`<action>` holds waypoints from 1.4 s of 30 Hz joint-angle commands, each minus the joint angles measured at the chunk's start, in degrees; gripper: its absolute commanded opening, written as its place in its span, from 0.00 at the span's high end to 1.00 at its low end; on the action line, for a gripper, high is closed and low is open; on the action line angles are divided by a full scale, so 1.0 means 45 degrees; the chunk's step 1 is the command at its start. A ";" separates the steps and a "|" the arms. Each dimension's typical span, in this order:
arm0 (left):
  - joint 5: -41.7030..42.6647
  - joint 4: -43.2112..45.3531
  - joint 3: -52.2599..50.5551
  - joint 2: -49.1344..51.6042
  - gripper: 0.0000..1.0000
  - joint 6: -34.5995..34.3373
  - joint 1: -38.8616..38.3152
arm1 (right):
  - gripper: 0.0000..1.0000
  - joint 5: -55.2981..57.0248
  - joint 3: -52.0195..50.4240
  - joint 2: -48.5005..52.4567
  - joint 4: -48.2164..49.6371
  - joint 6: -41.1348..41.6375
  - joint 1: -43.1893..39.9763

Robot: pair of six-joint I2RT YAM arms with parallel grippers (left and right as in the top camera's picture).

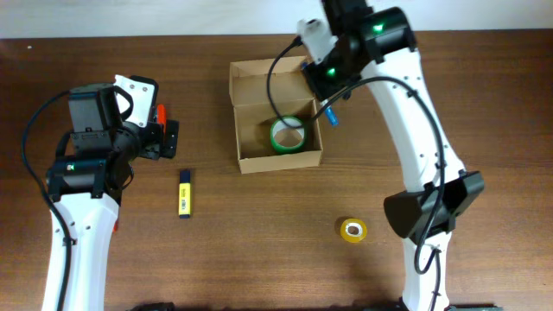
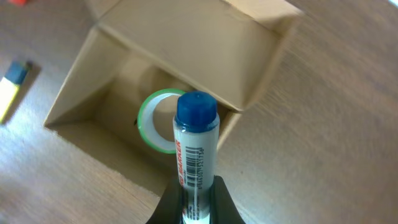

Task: Pack container
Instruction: 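Lower the marker into the box and open the right gripper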

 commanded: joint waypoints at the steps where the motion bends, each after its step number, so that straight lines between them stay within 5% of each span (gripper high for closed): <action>1: 0.0044 -0.0015 0.0151 0.0053 0.01 0.0204 0.0044 | 0.96 0.0685 0.0311 0.0068 0.0000 -0.2108 0.0661; 8: 0.0049 -0.0058 0.0151 0.0053 0.01 0.0199 0.0044 | 0.96 0.0427 0.0287 0.0947 -0.0345 -0.5532 0.2025; 16: 0.0053 -0.0063 0.0151 0.0053 0.01 0.0199 0.0044 | 0.96 -0.0097 0.0160 0.2691 -0.0680 -0.6105 0.3055; 24: 0.0053 -0.0165 0.0151 0.0053 0.01 0.0199 0.0044 | 0.96 -0.0053 -0.2521 0.2710 -0.0364 -0.6533 0.3128; 42: 0.0053 -0.0301 0.0151 0.0053 0.01 0.0199 0.0044 | 0.96 -0.0355 -0.2807 0.3070 -0.0525 -0.6373 0.3138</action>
